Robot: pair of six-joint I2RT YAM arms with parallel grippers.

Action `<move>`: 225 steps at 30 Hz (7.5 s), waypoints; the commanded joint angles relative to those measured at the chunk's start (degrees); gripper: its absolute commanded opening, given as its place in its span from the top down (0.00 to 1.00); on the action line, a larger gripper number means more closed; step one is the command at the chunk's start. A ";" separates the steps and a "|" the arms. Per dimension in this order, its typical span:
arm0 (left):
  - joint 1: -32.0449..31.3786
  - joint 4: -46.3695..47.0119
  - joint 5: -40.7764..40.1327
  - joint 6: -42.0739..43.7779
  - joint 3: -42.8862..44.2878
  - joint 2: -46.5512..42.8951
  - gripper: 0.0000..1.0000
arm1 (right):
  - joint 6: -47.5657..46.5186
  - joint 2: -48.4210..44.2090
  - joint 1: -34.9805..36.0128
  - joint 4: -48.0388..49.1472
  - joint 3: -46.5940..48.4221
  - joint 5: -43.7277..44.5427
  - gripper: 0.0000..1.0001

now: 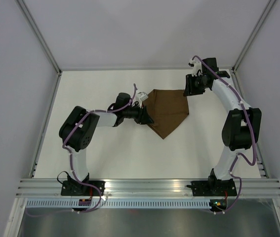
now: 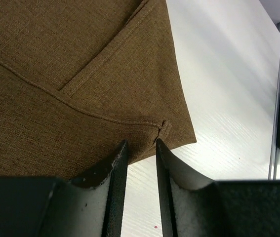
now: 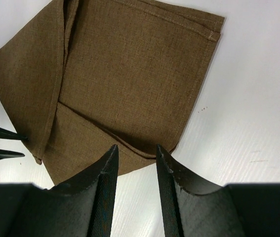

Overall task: Fold the napkin, place the utensils inside, and roll it up
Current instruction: Fold the napkin at the center of the board, then roll the napkin at the center of the board.

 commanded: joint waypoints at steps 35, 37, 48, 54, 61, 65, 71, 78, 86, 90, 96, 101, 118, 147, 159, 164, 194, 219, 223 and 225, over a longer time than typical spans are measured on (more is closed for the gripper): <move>8.36 -17.34 -52.41 -21.45 0.75 -32.94 0.47 | -6.83 1.78 28.62 7.35 -4.52 21.05 0.58; 8.80 -20.06 -52.86 -20.58 1.98 -34.43 0.46 | -6.83 2.66 30.74 8.66 -4.87 23.95 0.58; 9.77 -22.45 -50.40 -19.69 5.94 -34.97 0.46 | -5.87 7.58 38.83 12.36 -6.28 29.68 0.57; 10.03 -21.58 -48.73 -19.78 6.21 -33.30 0.46 | -6.04 10.48 39.54 13.67 -6.89 31.96 0.56; 10.56 -20.43 -47.15 -19.87 5.77 -31.37 0.46 | -6.22 11.28 40.33 14.91 -8.65 33.46 0.55; 10.56 -19.82 -46.44 -20.22 5.68 -30.31 0.46 | -5.95 11.37 40.33 15.61 -9.97 33.90 0.55; 10.65 -19.38 -45.65 -20.48 5.77 -29.25 0.46 | -6.39 9.17 40.42 14.56 -9.80 33.99 0.52; 10.74 -19.29 -45.30 -20.75 5.86 -28.99 0.46 | -6.13 7.68 41.12 13.94 -10.15 33.99 0.49; 10.74 -19.46 -45.30 -20.92 5.77 -28.90 0.46 | -6.39 6.80 42.61 13.76 -9.98 35.39 0.49; 10.74 -19.55 -45.30 -21.01 5.77 -28.90 0.46 | -6.30 6.71 42.79 14.03 -10.32 35.66 0.49; 10.74 -19.55 -43.72 -21.10 5.77 -28.73 0.46 | -7.18 8.11 42.97 15.35 -11.20 37.50 0.49; 10.82 -19.55 -43.63 -21.01 5.68 -28.64 0.46 | -8.24 9.96 42.88 16.93 -12.69 38.29 0.49; 11.35 -19.81 -43.46 -20.05 5.94 -28.11 0.46 | -10.00 10.49 41.56 17.28 -15.25 33.03 0.64; 9.60 -2.16 -48.99 -13.11 -14.52 -41.99 0.45 | -20.80 8.55 27.94 9.30 -18.50 -11.35 0.99; 0.45 30.49 -49.97 10.09 -29.64 -51.65 0.48 | -29.23 16.45 23.28 -5.03 -11.30 -20.41 0.99; -0.42 31.96 -35.93 20.63 -30.80 -51.67 0.47 | -31.09 18.92 21.70 -8.82 -8.31 -22.44 1.00; -23.80 -8.30 -35.29 52.11 -14.89 -25.39 0.48 | -34.43 26.31 16.07 -16.38 -1.89 -25.78 1.00; -25.12 5.49 -40.55 67.58 -17.26 -13.52 0.43 | -33.90 27.28 15.90 -15.85 -1.54 -25.25 1.00; -25.12 5.32 -39.85 68.20 -16.03 -11.33 0.43 | -33.99 27.28 15.90 -15.94 -1.80 -25.08 1.00; -25.12 5.85 -40.03 69.25 -15.77 -10.62 0.43 | -34.25 27.28 15.81 -16.03 -1.89 -24.99 1.00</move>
